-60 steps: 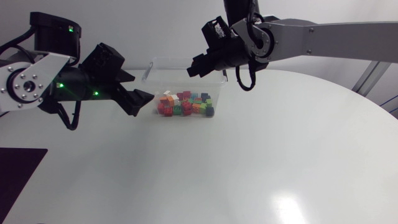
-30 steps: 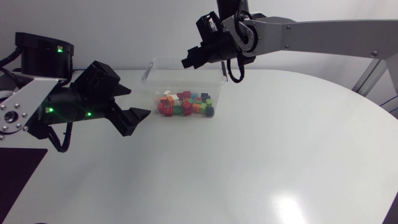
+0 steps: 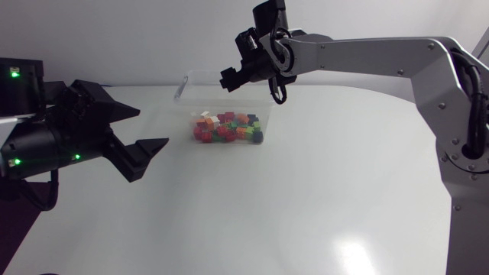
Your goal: Place the duplo bricks in the container
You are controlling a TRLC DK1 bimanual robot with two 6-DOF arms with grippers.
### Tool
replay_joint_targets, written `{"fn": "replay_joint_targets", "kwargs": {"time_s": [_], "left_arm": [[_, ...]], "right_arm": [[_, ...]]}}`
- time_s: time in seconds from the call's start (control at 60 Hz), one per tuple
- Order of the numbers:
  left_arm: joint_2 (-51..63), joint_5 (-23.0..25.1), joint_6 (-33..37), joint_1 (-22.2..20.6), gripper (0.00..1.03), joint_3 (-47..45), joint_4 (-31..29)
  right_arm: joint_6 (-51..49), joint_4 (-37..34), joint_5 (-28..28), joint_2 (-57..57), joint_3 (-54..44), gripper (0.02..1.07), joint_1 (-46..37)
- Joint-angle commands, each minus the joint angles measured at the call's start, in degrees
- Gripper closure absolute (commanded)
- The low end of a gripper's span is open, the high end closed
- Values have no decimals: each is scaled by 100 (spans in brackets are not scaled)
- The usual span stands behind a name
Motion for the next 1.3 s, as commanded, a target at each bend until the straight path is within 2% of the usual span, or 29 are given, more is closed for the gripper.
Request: {"fn": "replay_joint_targets", "kwargs": {"time_s": [0.0,0.133,0.417,0.55,0.817,1.067,1.283], "left_arm": [[-263,-85,-327,121,4,-177,-38],[-667,-138,-731,244,4,-441,-30],[-1037,-138,-749,658,4,-731,50],[-1318,-138,-757,763,4,-907,120],[-1458,-138,-933,1132,4,-1162,384],[-1828,-138,-942,1229,4,-1373,410],[-2223,-138,-1215,1282,4,-1689,630]], "right_arm": [[-65,101,32,-86,13,6,-59],[-65,374,164,-578,-576,6,-111],[-153,787,340,-1835,-1982,6,-516],[-303,1270,551,-2653,-3028,6,-718],[-355,1692,744,-3936,-4504,6,-1175],[-505,1929,903,-5078,-5726,6,-1579],[-601,1973,911,-5852,-6552,6,-1975]]}}
